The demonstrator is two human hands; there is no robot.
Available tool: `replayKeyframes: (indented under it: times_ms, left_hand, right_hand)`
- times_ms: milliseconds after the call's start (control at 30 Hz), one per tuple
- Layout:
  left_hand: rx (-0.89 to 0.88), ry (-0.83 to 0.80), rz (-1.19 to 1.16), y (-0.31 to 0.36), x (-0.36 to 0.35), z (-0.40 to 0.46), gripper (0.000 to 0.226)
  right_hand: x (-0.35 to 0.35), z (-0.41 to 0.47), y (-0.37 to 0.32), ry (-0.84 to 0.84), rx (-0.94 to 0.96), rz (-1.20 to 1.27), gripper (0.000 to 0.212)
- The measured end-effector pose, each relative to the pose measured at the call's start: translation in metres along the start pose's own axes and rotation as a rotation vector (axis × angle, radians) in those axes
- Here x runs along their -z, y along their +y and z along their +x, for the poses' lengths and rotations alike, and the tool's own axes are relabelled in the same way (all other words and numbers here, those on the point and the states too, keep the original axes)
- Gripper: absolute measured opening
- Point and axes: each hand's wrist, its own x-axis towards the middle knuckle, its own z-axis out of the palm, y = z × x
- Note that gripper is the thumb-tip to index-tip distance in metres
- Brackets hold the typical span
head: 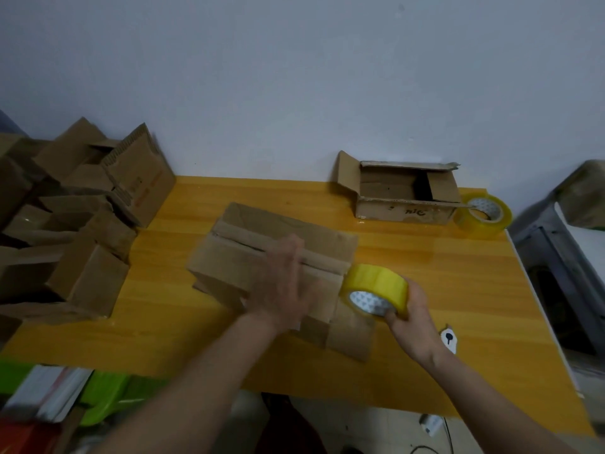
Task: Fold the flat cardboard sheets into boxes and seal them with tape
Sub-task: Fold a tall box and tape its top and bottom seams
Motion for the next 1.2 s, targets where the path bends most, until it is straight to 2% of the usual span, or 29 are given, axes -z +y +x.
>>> replayKeyframes:
  times_ms: [67, 100, 167, 233, 333, 467, 600, 700, 800, 900, 1067, 1200]
  left_hand:
    - [-0.217, -0.127, 0.201, 0.028, -0.023, -0.017, 0.083]
    - [-0.242, -0.162, 0.262, 0.036, -0.028, -0.021, 0.081]
    - [-0.218, -0.189, 0.317, 0.040, -0.028, -0.019, 0.071]
    - [-0.237, -0.221, 0.368, 0.034, -0.019, -0.016, 0.062]
    - [-0.196, -0.272, 0.380, 0.015, -0.002, -0.014, 0.059]
    - [-0.090, -0.293, 0.361, -0.010, 0.014, -0.015, 0.063]
    - [-0.096, -0.289, 0.316, -0.030, 0.018, -0.007, 0.072]
    - [-0.124, -0.275, 0.304, -0.036, 0.015, -0.003, 0.070]
    - [-0.115, -0.252, 0.336, -0.043, 0.013, 0.003, 0.065]
    - [-0.122, -0.233, 0.347, -0.049, 0.010, 0.009, 0.073]
    - [-0.115, -0.228, 0.364, -0.056, 0.011, 0.018, 0.077]
    - [-0.065, -0.114, 0.240, -0.058, 0.006, 0.017, 0.071]
  right_hand:
    - [0.000, -0.001, -0.007, -0.013, 0.004, 0.047, 0.046]
    - [0.003, -0.002, -0.012, -0.018, 0.012, 0.067, 0.039]
    - [0.015, -0.003, -0.022, -0.084, 0.011, 0.149, 0.032]
    - [0.023, -0.005, -0.033, -0.220, -0.021, 0.256, 0.028]
    - [0.014, -0.009, -0.049, -0.375, 0.001, 0.241, 0.018]
    - [-0.020, -0.016, -0.066, -0.463, 0.086, 0.188, 0.031]
    - [-0.044, -0.015, -0.074, -0.434, 0.095, 0.217, 0.042]
    - [-0.049, -0.010, -0.078, -0.389, 0.078, 0.214, 0.048]
    - [-0.056, -0.009, -0.070, -0.389, 0.010, 0.144, 0.052]
    - [-0.065, -0.015, -0.056, -0.384, -0.084, 0.118, 0.055]
    - [-0.076, -0.003, -0.064, -0.389, -0.157, 0.016, 0.050]
    - [-0.082, 0.000, -0.066, -0.420, -0.219, 0.055, 0.042]
